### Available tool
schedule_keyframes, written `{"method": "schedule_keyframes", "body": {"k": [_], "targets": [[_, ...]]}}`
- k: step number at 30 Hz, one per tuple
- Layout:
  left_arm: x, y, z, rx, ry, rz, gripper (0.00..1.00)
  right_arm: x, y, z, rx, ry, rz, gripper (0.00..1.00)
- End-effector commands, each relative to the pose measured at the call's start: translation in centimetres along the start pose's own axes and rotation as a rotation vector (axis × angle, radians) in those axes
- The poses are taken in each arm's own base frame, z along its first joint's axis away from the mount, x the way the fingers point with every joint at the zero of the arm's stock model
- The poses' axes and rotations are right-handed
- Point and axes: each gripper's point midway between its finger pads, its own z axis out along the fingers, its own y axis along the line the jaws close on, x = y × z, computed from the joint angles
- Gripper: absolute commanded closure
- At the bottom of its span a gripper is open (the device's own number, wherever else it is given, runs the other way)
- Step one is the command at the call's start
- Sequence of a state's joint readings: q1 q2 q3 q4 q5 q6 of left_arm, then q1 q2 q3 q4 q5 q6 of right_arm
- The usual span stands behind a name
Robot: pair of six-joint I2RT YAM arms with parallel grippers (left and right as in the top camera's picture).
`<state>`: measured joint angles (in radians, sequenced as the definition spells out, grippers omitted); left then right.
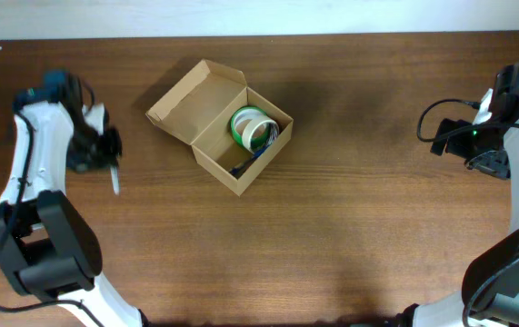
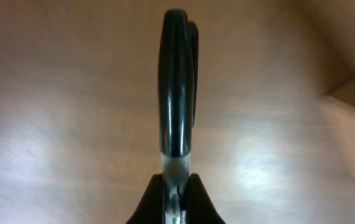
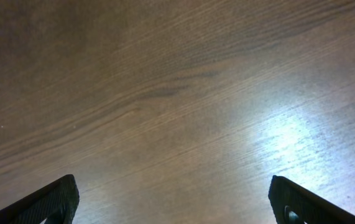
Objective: Pack container
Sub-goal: 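Carry the black marker into the box and lower it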
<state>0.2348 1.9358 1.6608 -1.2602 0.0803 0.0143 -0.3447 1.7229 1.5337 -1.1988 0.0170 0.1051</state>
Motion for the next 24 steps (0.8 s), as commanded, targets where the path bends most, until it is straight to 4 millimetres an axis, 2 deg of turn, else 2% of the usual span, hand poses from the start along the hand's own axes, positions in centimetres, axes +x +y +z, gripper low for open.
{"method": "schedule_keyframes", "body": {"k": [1, 3, 6, 10, 14, 17, 20, 24], "targets": [[-4.0, -3.8, -7.4, 0.01, -0.206, 0.164, 0.98, 0.1, -0.1, 0.3, -0.001, 0.007, 0.011, 0.01], [-4.7, -6.4, -10.0, 0.013, -0.271, 0.277, 0.98, 0.1, -0.1, 0.3, -0.001, 0.007, 0.011, 0.01], [-4.3, -11.2, -12.2, 0.017, -0.321, 0.491, 0.98, 0.1, -0.1, 0.3, -0.001, 0.007, 0.011, 0.01], [-2.4, -17.5, -12.7, 0.01, -0.342, 0.734, 0.98, 0.1, -0.1, 0.3, -0.001, 0.007, 0.011, 0.01], [0.0, -22.8, -11.8, 0.031, -0.328, 0.925, 0.98, 0.1, -0.1, 0.3, -0.001, 0.007, 0.011, 0.01], [1.0, -25.4, -10.4, 0.04, -0.305, 0.995, 0.98, 0.1, -0.1, 0.3, -0.001, 0.007, 0.011, 0.01], [1.8, -26.9, -8.0, 0.043, -0.245, 1.032, 0.98, 0.1, -0.1, 0.3, -0.001, 0.007, 0.011, 0.01], [1.9, -27.9, -4.6, 0.014, -0.176, 1.035, 0.98, 0.1, -0.1, 0.3, -0.001, 0.007, 0.011, 0.01]]}}
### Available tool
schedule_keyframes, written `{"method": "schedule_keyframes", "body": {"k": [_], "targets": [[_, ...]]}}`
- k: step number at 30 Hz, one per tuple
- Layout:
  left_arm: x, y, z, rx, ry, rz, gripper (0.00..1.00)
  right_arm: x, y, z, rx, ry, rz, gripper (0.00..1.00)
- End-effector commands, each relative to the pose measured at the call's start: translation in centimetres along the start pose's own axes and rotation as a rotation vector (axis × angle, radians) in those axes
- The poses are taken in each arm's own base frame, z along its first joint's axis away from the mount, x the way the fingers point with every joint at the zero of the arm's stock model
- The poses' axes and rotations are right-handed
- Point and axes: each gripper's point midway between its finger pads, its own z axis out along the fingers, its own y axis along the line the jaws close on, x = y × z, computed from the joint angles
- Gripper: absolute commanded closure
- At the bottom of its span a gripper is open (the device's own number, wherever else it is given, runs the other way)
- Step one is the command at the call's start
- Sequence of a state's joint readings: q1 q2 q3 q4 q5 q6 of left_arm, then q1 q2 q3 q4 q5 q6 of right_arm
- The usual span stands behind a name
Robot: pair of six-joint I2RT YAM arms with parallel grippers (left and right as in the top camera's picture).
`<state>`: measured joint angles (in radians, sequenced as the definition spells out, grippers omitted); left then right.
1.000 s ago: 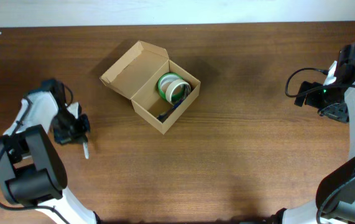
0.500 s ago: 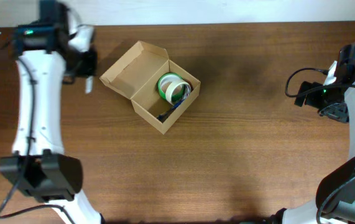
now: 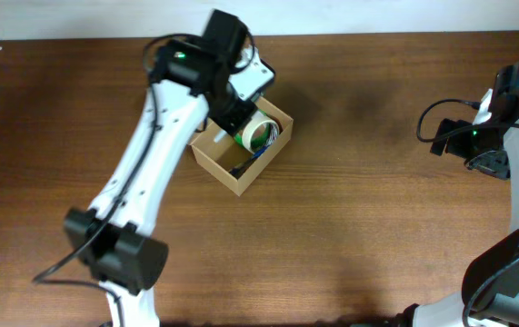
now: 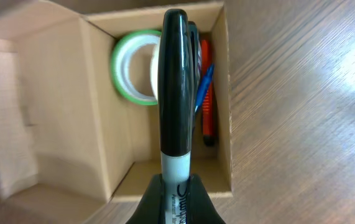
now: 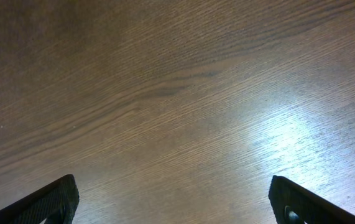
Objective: Pack container
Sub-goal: 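Carry the black marker into the box and lower it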
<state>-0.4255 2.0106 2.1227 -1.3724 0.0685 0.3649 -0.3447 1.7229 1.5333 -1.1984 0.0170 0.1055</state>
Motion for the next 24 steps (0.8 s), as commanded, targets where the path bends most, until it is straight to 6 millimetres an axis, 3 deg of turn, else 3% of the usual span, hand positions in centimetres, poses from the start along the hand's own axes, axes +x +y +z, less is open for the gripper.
{"method": "schedule_keyframes", "body": {"k": [1, 13, 24], "targets": [[0.1, 0.2, 4.0, -0.025, 0.089, 0.011, 0.98, 0.1, -0.1, 0.3, -0.001, 0.007, 0.011, 0.01], [0.1, -0.4, 10.2, -0.003, 0.162, -0.045, 0.98, 0.1, -0.1, 0.3, -0.001, 0.007, 0.01, 0.01], [0.1, -2.1, 11.5, 0.004, 0.192, -0.09, 0.98, 0.1, -0.1, 0.3, -0.001, 0.007, 0.01, 0.01]]}}
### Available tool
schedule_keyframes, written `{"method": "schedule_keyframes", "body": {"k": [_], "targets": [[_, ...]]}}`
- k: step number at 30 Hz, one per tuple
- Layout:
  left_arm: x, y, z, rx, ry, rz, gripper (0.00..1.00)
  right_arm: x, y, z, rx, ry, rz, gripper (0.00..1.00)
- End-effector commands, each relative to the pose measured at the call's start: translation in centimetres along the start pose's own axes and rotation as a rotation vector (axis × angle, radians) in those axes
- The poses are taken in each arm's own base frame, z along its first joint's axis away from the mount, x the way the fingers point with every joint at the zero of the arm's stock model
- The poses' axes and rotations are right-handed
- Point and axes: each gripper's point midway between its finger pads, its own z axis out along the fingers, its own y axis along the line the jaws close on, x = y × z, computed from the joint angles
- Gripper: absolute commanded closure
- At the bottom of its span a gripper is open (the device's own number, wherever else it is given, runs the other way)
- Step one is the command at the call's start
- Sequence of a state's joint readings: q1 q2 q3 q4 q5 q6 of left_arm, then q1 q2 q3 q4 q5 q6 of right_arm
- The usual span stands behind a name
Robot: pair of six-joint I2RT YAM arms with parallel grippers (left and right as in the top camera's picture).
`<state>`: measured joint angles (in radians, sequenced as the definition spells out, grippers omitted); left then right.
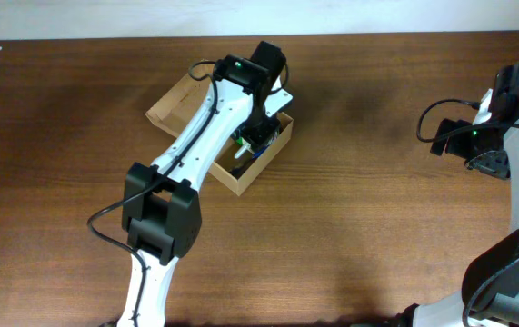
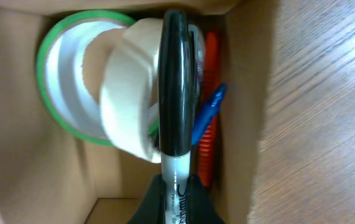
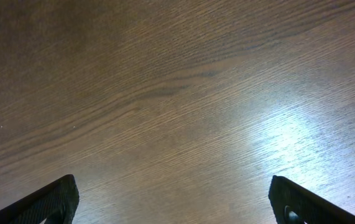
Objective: Pack container
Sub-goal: 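Carry the black marker into the box and lower it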
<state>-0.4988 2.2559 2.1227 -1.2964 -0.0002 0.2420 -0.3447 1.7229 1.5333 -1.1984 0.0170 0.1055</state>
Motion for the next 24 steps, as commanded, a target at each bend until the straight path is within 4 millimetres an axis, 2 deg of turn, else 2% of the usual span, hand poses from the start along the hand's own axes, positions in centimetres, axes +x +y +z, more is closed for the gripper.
{"method": "schedule_keyframes", "body": {"k": [1, 11, 17, 18, 21, 24], "targets": [[0.0, -0.5, 0.8, 0.006, 0.019, -0.039, 0.98, 0.1, -0.1, 0.3, -0.001, 0.007, 0.011, 0.01], [2.2, -1.0, 4.1, 0.026, 0.098, -0.042, 0.98, 0.1, -0.1, 0.3, -0.001, 0.007, 0.011, 0.01], [2.2, -1.0, 4.4, 0.025, 0.096, -0.042, 0.95, 0.1, -0.1, 0.3, -0.001, 0.007, 0.011, 0.01], [2.1, -1.0, 4.4, 0.024, 0.094, -0.042, 0.92, 0.1, -0.1, 0.3, -0.001, 0.007, 0.01, 0.01], [2.1, -1.0, 4.4, 0.023, 0.092, -0.05, 0.65, 0.1, -0.1, 0.3, -0.001, 0.007, 0.011, 0.01], [2.0, -0.9, 4.4, 0.021, 0.091, -0.05, 0.62, 0.1, -0.1, 0.3, -0.001, 0.007, 0.011, 0.01]]}}
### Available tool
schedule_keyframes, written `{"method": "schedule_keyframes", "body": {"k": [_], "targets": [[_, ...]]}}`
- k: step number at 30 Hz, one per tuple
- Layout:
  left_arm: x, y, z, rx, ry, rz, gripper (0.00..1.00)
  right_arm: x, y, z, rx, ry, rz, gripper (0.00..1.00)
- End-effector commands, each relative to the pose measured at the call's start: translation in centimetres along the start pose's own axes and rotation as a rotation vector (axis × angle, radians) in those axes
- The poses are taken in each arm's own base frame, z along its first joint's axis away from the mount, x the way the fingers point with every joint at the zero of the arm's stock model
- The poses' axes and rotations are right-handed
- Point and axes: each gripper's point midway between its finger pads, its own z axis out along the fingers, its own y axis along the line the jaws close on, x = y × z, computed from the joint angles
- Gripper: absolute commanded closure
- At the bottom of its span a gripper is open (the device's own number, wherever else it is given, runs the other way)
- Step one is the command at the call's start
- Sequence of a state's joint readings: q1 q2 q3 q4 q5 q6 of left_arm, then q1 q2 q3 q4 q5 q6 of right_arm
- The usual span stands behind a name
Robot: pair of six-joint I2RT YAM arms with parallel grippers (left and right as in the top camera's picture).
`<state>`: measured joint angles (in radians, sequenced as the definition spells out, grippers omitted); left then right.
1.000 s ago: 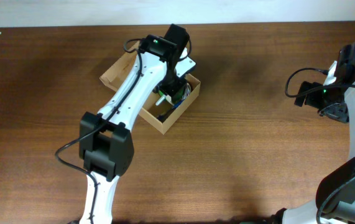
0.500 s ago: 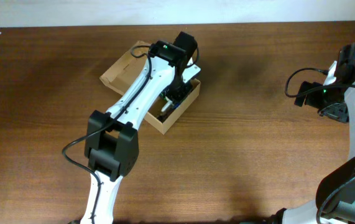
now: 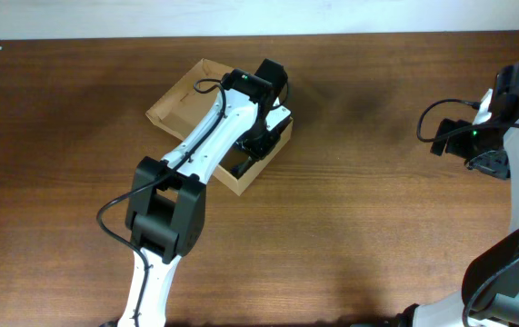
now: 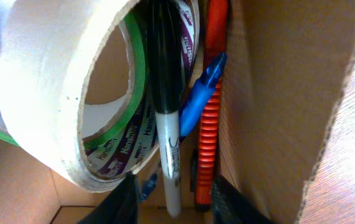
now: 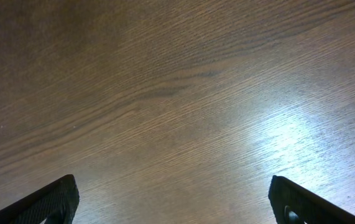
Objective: Pack container
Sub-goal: 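Carry the black marker into the box and lower it, then release the marker and retract the left gripper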
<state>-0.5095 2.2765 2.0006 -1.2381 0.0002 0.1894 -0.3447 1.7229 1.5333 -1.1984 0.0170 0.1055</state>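
The cardboard box point(image 3: 186, 102) stands open at the table's back left of centre. My left gripper point(image 4: 174, 202) is down inside it, open, its fingers spread either side of a black-capped marker point(image 4: 165, 124). The marker lies free between a cream and green tape roll point(image 4: 53, 93) and a blue pen point(image 4: 199, 93). An orange tool point(image 4: 211, 130) rests against the box wall point(image 4: 276, 93). From overhead the left gripper point(image 3: 257, 141) covers most of the contents. My right gripper point(image 5: 177, 199) is open over bare wood at the far right.
The box lid flap point(image 3: 173, 104) lies open toward the back left. The wooden table point(image 3: 359, 227) runs to a white wall along the back edge. The right arm point(image 3: 514, 182) stays by the right edge.
My left gripper has gone deeper into the box and opened. The marker it held now lies loose beside the tape roll and the blue pen. The right arm has not moved.
My left gripper held the marker over bare table at the far left. Then it was over the open box with the marker, then just above the tape roll. Now it is open in the box with the marker let go.
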Motion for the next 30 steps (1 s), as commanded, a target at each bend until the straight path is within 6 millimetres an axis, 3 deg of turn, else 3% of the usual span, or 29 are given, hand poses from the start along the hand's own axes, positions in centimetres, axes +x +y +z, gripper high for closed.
{"method": "schedule_keyframes", "body": {"k": [1, 3, 5, 18, 21, 23, 27, 28, 30], "targets": [[0.1, 0.1, 0.5, 0.001, 0.009, -0.008, 0.61, 0.1, -0.1, 0.3, -0.001, 0.007, 0.01, 0.01], [0.1, 0.1, 0.4, 0.001, 0.008, -0.012, 0.55, 0.1, -0.1, 0.3, -0.001, 0.007, 0.01, 0.01], [0.0, 0.1, 0.3, 0.001, 0.005, -0.019, 0.39, 0.0, 0.0, 0.3, -0.002, 0.002, 0.011, 0.01], [-2.1, 0.5, -2.5, -0.014, -0.077, -0.019, 0.35, -0.7, 1.3, 0.2, -0.08, -0.022, 0.01, 0.01], [-2.4, 0.5, -3.1, -0.016, -0.087, -0.019, 0.27, -0.7, 1.3, 0.2, -0.08, -0.022, 0.01, 0.01], [-2.3, 0.5, -3.7, -0.017, -0.088, -0.018, 0.4, -0.8, 1.3, 0.2, -0.081, -0.025, 0.01, 0.01], [-2.6, 0.6, -6.5, -0.021, -0.11, -0.019, 0.92, -1.2, 2.1, 0.1, -0.125, -0.04, 0.008, 0.01], [-2.8, 0.6, -7.4, -0.024, -0.125, -0.019, 0.98, -1.4, 2.2, 0.1, -0.128, -0.05, 0.008, 0.0], [-3.2, 1.1, -9.7, -0.052, -0.164, -0.037, 0.98, -1.6, 2.2, 0.1, -0.129, -0.056, 0.008, 0.05]]}}
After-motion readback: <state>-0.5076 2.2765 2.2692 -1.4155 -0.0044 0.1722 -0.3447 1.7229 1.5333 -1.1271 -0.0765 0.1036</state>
